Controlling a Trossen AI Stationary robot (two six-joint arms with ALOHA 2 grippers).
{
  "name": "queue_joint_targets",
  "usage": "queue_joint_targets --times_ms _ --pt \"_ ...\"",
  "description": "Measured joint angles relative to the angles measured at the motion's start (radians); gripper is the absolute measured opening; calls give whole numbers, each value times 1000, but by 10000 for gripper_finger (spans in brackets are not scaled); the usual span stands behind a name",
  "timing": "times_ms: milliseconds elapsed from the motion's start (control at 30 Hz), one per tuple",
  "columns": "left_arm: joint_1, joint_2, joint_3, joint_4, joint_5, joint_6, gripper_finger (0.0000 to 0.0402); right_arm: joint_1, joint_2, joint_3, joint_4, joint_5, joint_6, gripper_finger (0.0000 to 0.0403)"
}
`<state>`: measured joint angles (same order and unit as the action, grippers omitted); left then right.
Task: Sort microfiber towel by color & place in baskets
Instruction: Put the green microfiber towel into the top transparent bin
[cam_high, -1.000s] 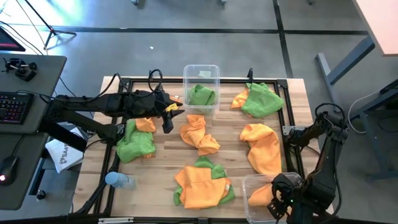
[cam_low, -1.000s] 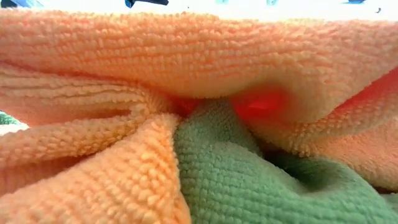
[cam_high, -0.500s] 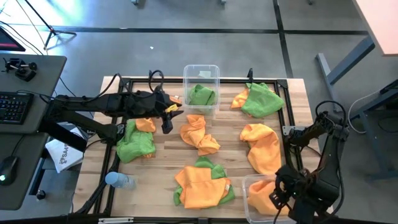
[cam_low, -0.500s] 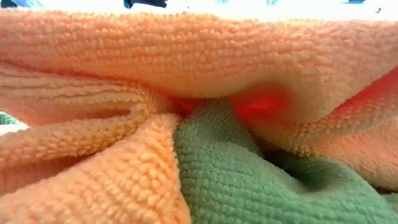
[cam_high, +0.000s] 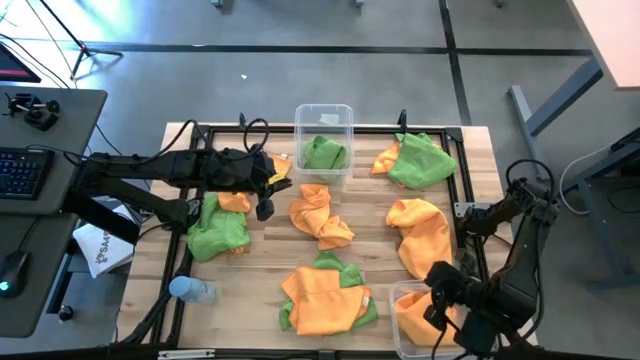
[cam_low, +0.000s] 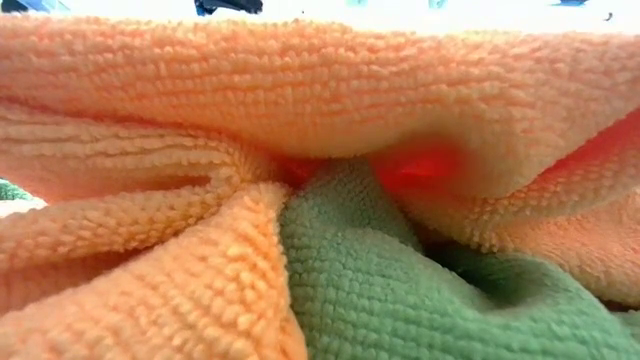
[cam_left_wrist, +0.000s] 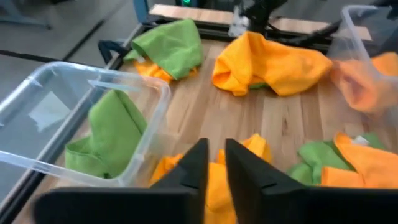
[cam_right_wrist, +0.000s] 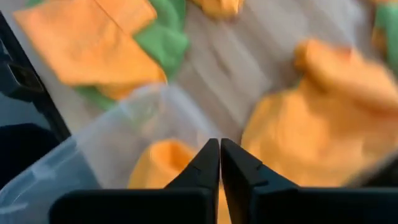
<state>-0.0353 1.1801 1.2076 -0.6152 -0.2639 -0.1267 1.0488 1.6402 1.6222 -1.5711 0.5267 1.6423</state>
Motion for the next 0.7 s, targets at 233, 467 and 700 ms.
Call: queue_joint_targets --times_ms 233,467,700 --pt "-8 0 0 -57 8 -17 2 -31 0 0 0 289 -200 6" --pt "-66 0 0 -67 -25 -20 0 -58 -9 0 0 489 -316 1" --pt "-127 -49 -142 53 -60 -28 0 -115 -27 -113 85 458 -313 0"
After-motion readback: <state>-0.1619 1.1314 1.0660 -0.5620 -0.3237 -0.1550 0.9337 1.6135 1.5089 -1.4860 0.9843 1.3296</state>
